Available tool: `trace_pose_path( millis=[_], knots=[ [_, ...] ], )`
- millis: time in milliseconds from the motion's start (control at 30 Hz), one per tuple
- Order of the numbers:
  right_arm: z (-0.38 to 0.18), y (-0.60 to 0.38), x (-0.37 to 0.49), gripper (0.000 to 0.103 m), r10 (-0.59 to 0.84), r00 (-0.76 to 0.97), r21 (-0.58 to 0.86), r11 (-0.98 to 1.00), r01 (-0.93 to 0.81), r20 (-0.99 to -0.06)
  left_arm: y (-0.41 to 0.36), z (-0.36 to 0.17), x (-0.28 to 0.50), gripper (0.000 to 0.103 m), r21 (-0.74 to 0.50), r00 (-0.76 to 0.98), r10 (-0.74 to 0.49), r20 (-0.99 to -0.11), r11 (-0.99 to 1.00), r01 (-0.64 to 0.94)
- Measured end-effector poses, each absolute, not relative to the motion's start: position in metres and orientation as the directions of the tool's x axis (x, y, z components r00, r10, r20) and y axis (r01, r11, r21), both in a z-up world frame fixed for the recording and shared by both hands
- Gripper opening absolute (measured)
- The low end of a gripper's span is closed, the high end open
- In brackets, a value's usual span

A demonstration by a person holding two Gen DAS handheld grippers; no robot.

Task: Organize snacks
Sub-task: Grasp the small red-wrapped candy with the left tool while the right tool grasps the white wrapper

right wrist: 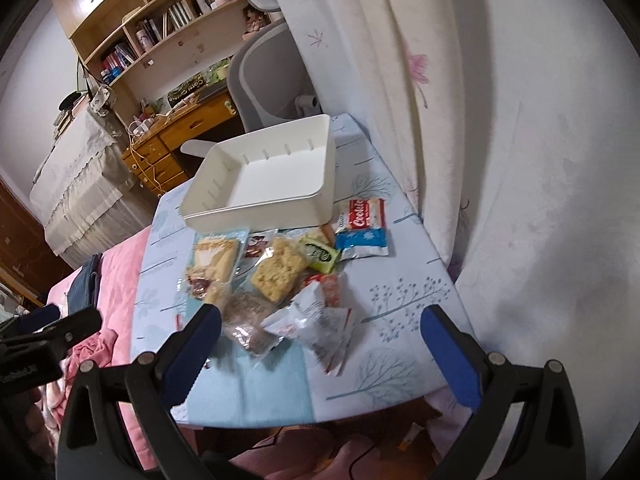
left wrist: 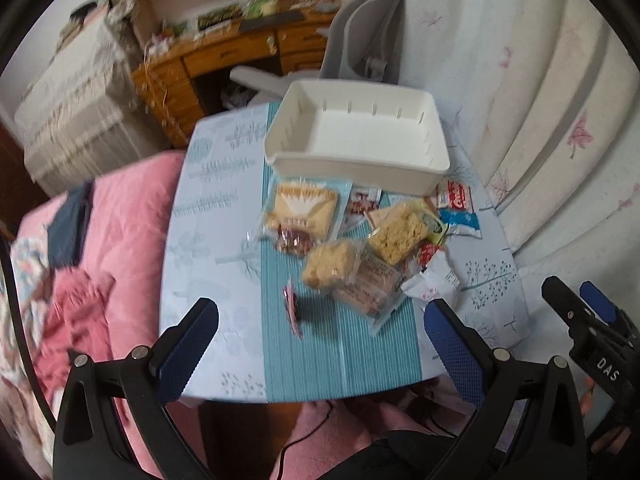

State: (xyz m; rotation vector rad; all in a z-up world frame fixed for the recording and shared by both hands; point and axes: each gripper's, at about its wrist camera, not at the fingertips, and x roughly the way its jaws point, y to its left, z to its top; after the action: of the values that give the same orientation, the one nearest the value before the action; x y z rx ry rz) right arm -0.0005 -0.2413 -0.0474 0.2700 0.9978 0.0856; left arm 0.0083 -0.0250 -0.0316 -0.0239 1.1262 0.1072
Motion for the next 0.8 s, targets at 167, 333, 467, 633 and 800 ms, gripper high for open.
trace_pose_path(
  millis=[167,333,467,633,800],
  knots=[
    [-0.073,-0.247,0.002,0.1,0.201,0.519,0.257,0.966,0.039,-0.831,-0.009,-0.064,0.009,0.102,-0.006,0.355,0.056,-0.933,0.985,-0.171],
    [-0.098,-0.241,0.003,0.1,0.22,0.446,0.25,0.968,0.009,-0.868,0.0,-0.095,0.01,0.102,0.016,0.328,0.087,-0.94,0.977,-0.214],
    [-0.119,-0.243,0.011,0.1,0.238,0.374,0.268,0.963,0.03,-0.896,0.011,-0.119,0.01,0.102,-0.004,0.322,0.076,-0.944,0.971,-0.24],
    [-0.141,-0.249,0.021,0.1,0.297,0.287,0.335,0.937,0.095,-0.911,0.016,-0.144,0.017,0.101,-0.033,0.324,0.05,-0.945,0.969,-0.245],
    [-0.164,-0.255,0.036,0.1,0.362,0.192,0.398,0.894,0.206,-0.912,0.022,-0.171,0.031,0.097,-0.061,0.295,0.021,-0.955,0.962,-0.265]
  ],
)
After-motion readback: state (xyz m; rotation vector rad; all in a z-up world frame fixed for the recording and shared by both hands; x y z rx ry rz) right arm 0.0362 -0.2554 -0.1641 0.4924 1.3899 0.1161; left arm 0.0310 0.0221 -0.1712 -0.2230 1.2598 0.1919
